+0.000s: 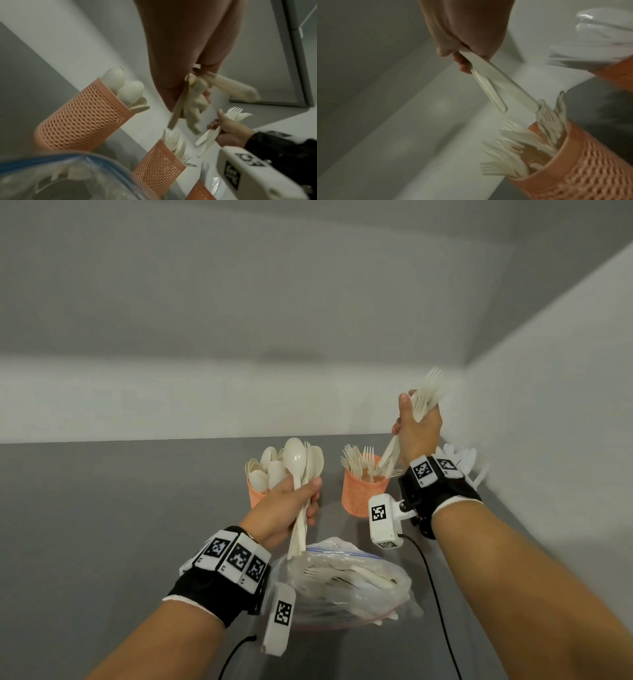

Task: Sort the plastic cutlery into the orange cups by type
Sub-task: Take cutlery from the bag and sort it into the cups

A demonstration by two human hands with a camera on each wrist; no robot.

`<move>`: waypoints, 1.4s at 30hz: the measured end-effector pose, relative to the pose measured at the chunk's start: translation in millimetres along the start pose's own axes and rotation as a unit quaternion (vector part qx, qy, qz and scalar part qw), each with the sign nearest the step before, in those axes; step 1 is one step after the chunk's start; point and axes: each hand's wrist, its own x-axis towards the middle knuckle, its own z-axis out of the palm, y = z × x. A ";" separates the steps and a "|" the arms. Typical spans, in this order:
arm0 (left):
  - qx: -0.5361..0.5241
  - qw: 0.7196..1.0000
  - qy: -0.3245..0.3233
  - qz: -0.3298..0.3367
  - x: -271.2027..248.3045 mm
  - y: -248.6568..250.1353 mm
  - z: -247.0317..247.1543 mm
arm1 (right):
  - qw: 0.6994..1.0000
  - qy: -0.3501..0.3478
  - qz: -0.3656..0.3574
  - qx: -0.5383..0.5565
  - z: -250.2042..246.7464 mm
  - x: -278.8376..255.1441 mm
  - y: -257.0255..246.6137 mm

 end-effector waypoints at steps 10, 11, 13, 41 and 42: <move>-0.057 0.998 -0.012 -0.013 13.2 -3.5 -25.3 | 0.996 -0.044 0.042 -0.058 15.5 4.6 67.7; -0.056 0.998 -0.012 -0.013 13.7 -3.4 -26.4 | 0.995 -0.053 0.056 -0.056 13.5 2.1 71.1; -0.058 0.998 -0.011 -0.009 14.8 -3.8 -27.0 | 0.995 -0.058 0.065 -0.039 11.5 0.9 74.8; 0.084 0.993 0.062 0.056 8.3 -6.0 21.8 | 0.866 -0.387 -0.096 -0.302 26.9 -60.7 -39.2; 0.083 0.993 0.055 0.069 6.6 -5.3 23.8 | 0.854 -0.398 -0.094 -0.320 28.2 -65.4 -38.2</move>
